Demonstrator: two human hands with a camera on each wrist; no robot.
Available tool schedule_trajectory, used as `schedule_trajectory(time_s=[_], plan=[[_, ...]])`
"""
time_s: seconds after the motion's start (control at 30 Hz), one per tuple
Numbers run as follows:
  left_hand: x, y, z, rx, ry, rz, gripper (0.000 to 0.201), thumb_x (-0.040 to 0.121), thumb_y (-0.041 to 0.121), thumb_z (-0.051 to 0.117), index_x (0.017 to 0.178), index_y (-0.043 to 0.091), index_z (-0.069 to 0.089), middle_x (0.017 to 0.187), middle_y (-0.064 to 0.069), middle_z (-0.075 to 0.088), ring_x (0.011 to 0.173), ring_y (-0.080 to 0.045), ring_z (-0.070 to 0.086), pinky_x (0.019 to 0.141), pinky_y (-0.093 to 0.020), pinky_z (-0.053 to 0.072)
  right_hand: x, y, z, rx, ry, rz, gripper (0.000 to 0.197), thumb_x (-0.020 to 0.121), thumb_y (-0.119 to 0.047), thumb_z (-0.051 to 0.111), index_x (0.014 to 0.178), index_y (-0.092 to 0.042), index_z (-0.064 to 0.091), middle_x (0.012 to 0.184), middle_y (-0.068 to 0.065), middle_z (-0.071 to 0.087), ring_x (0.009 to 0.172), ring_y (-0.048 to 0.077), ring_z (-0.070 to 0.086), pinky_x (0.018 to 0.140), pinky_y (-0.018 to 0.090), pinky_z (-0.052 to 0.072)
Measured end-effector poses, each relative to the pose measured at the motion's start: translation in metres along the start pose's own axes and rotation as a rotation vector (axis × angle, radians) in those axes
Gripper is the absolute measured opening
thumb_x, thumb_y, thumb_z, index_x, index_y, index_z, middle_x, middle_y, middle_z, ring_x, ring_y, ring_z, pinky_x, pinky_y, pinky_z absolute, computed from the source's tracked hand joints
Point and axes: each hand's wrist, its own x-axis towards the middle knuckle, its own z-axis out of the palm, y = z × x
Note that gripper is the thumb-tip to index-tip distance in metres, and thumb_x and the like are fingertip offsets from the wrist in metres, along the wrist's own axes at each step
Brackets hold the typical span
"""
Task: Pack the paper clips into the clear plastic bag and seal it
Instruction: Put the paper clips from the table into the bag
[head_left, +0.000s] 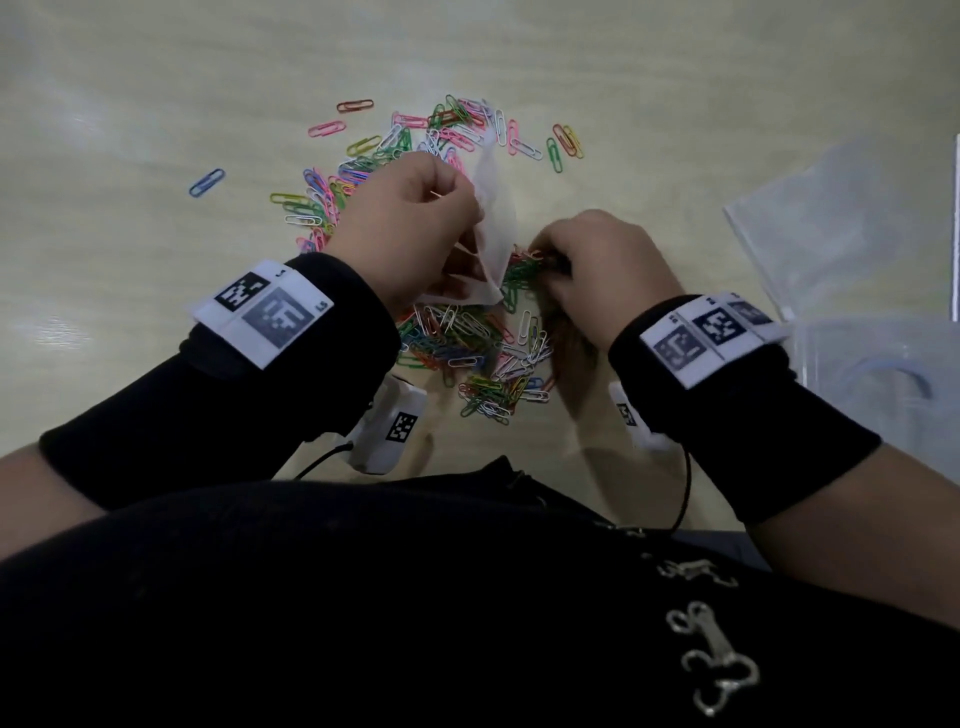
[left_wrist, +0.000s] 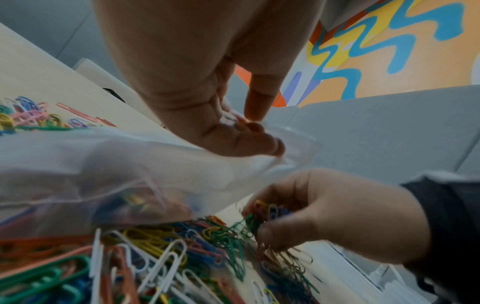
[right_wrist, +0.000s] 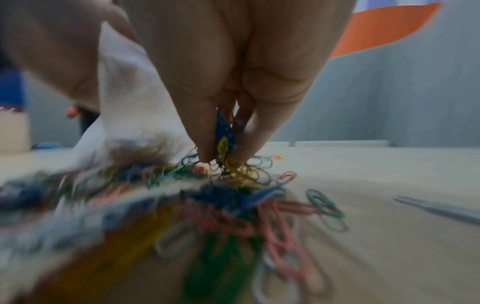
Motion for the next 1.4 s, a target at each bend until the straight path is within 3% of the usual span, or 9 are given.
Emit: schedule_trajectory(time_s=[0.17,0.37,0.5,0.6,0.8,0.93,1.07,1.23,1.4], plan=[[0.002,-0.002,0.005,0.058,-0.018,0.024,0.015,0.089,0.007,0.058,0.078,0.017,0.056,0.063,-0.002,0.064,0.047,-0.014,0.062,0.048,-0.032,0.054,-0.004,0.001,-0.024,0.389,0.068,0.202,0.020,0.080,-0.026,0.072,0.100,-0.024,0.070,0.091,-0.003,0.065,0.087,0.016,0.059,0.079,0.023,0.045],[0.005,-0.004,0.013,0.067,-0.036,0.016,0.011,0.090,0.006,0.058,0.081,0.013,0.056,0.066,-0.008,0.065,0.047,-0.012,0.061,0.044,-0.024,0.047,-0.006,0.004,-0.044,0.963,0.042,0.349,0.013,0.069,-0.018,0.080,0.079,-0.023,0.072,0.085,0.006,0.071,0.083,0.027,0.071,0.084,0.044,0.058],[0.002,-0.003,0.017,0.051,-0.072,0.011,0.011,0.092,0.006,0.057,0.082,0.011,0.056,0.065,-0.007,0.064,0.048,-0.011,0.061,0.045,-0.023,0.050,-0.009,-0.005,-0.049,1.322,-0.034,0.374,0.009,0.082,-0.001,0.068,0.087,-0.009,0.067,0.076,0.007,0.066,0.060,0.013,0.065,0.060,0.023,0.056],[0.002,-0.003,0.018,0.024,-0.094,0.004,0.014,0.092,0.004,0.056,0.080,0.012,0.056,0.063,-0.007,0.062,0.047,-0.010,0.060,0.045,-0.022,0.050,-0.013,-0.012,-0.045,1.430,-0.163,0.397,0.009,0.085,0.003,0.061,0.093,-0.003,0.063,0.076,0.010,0.064,0.054,0.012,0.063,0.053,0.021,0.055],[0.000,-0.004,0.018,0.001,-0.123,-0.001,0.017,0.093,0.004,0.055,0.078,0.013,0.054,0.058,-0.004,0.058,0.046,-0.009,0.061,0.046,-0.021,0.051,-0.010,-0.018,-0.034,1.286,-0.134,0.491,0.008,0.087,0.002,0.061,0.088,-0.007,0.061,0.083,0.012,0.064,0.061,0.014,0.064,0.053,0.017,0.055],[0.000,-0.006,0.019,0.010,-0.134,-0.004,0.019,0.092,0.003,0.055,0.076,0.013,0.054,0.056,-0.002,0.060,0.047,-0.009,0.061,0.046,-0.021,0.051,-0.004,-0.020,-0.037,1.025,-0.142,0.445,0.012,0.087,-0.004,0.063,0.077,-0.009,0.066,0.087,0.015,0.064,0.079,0.024,0.067,0.076,0.033,0.060],[0.001,-0.009,0.018,0.048,-0.115,0.009,0.018,0.092,0.005,0.056,0.076,0.013,0.054,0.067,-0.010,0.061,0.050,-0.012,0.061,0.046,-0.021,0.048,-0.005,-0.023,-0.049,0.882,-0.240,0.368,0.028,0.088,-0.002,0.056,0.115,-0.002,0.061,0.113,0.019,0.066,0.104,0.030,0.067,0.088,0.041,0.057],[-0.001,-0.008,0.016,0.010,-0.112,0.018,0.021,0.092,0.002,0.052,0.075,0.014,0.052,0.066,-0.009,0.060,0.049,-0.013,0.058,0.043,-0.020,0.043,-0.010,-0.022,-0.051,0.786,0.005,0.345,0.015,0.085,-0.009,0.059,0.094,-0.018,0.066,0.093,0.008,0.069,0.084,0.022,0.071,0.080,0.042,0.059],[-0.004,-0.002,0.015,0.055,-0.088,0.139,0.011,0.079,0.013,0.054,0.071,0.021,0.056,0.063,-0.007,0.063,0.050,-0.019,0.057,0.053,-0.027,0.045,-0.013,-0.029,-0.046,0.514,-0.078,0.276,0.042,0.091,-0.034,0.057,0.095,0.007,0.065,0.101,0.026,0.067,0.086,0.039,0.063,0.082,0.044,0.052]])
